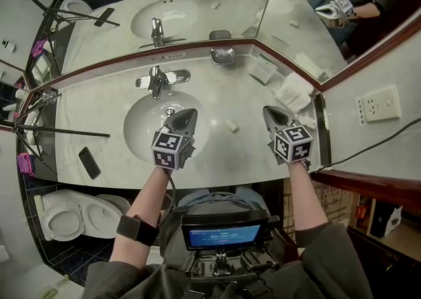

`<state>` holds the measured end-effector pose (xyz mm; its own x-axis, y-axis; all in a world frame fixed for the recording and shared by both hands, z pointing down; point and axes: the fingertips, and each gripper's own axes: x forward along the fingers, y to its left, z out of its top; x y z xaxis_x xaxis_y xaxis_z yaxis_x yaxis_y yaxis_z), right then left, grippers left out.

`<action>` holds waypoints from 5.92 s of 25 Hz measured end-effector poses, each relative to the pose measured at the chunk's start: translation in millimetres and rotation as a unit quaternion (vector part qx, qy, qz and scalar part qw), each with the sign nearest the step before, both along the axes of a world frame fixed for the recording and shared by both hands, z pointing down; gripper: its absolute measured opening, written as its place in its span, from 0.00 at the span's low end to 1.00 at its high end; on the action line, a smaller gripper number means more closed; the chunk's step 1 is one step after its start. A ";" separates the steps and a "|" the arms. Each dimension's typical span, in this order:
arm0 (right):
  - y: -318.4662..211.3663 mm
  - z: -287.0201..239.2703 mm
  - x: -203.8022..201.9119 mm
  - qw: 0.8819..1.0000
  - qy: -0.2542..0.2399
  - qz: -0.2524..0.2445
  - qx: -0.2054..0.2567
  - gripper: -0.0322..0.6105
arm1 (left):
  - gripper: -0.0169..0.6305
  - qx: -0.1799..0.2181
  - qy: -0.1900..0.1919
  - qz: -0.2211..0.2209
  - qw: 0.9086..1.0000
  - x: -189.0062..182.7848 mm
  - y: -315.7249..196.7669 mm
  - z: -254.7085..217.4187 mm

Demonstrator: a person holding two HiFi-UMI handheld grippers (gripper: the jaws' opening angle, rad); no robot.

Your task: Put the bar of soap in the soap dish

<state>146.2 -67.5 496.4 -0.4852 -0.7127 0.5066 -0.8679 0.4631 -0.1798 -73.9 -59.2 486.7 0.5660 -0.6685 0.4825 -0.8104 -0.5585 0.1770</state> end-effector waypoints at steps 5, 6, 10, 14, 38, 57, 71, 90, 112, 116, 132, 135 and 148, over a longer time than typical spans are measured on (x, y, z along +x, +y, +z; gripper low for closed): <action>-2.0 -0.6 -2.9 1.000 -0.002 -0.006 -0.002 0.08 | 0.22 -0.018 -0.025 0.032 0.999 13.7 7.1 17.2; -2.0 0.0 -3.0 1.000 -0.002 -0.007 -0.003 0.08 | 0.31 -0.025 -0.028 0.042 0.998 19.5 9.4 22.5; 2.0 9.0 -0.1 1.000 -0.001 -0.007 -0.012 0.08 | 0.48 -0.060 -0.042 0.084 0.994 45.9 18.4 49.6; 12.9 24.3 5.4 1.000 0.001 -0.009 -0.026 0.08 | 0.60 -0.087 -0.061 0.132 0.986 75.7 32.5 81.3; 40.6 76.3 46.3 0.998 0.000 0.023 -0.063 0.08 | 0.64 -0.169 -0.150 0.189 0.956 145.3 31.4 231.7; 45.9 86.0 60.3 0.997 -0.006 0.034 -0.074 0.08 | 0.42 -0.172 -0.163 0.165 0.957 143.6 26.1 241.0; 24.0 62.3 32.4 0.998 -0.016 0.002 -0.057 0.08 | 0.42 -0.084 -0.117 0.133 0.981 132.4 -6.8 125.1; -23.1 21.1 -43.7 0.996 -0.013 -0.086 -0.021 0.08 | 0.41 0.005 -0.070 0.037 0.997 59.4 -25.2 -3.5; -183.4 87.9 -79.8 0.993 0.041 -0.105 -0.013 0.08 | 0.41 0.020 -0.086 0.047 0.995 98.5 -213.9 88.6; -202.1 111.1 -77.3 0.994 0.044 -0.103 -0.020 0.08 | 0.41 0.021 -0.099 0.053 0.994 103.2 -237.4 108.3; -207.4 132.8 -75.2 0.994 0.029 -0.097 -0.042 0.08 | 0.43 0.010 -0.102 0.034 0.994 106.5 -268.4 138.6; -205.5 135.6 -73.4 0.994 0.029 -0.096 -0.046 0.08 | 0.51 0.010 -0.106 0.032 0.994 105.4 -265.4 140.8; -162.9 95.2 -74.8 0.993 0.038 -0.101 -0.048 0.08 | 0.18 -0.013 -0.103 0.031 0.994 86.7 -198.8 96.5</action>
<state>71.4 -230.4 591.6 -0.5705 -0.5518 0.6083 -0.7723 0.6125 -0.1687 12.7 -258.0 583.3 0.4927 -0.6210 0.6096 -0.7952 -0.6058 0.0256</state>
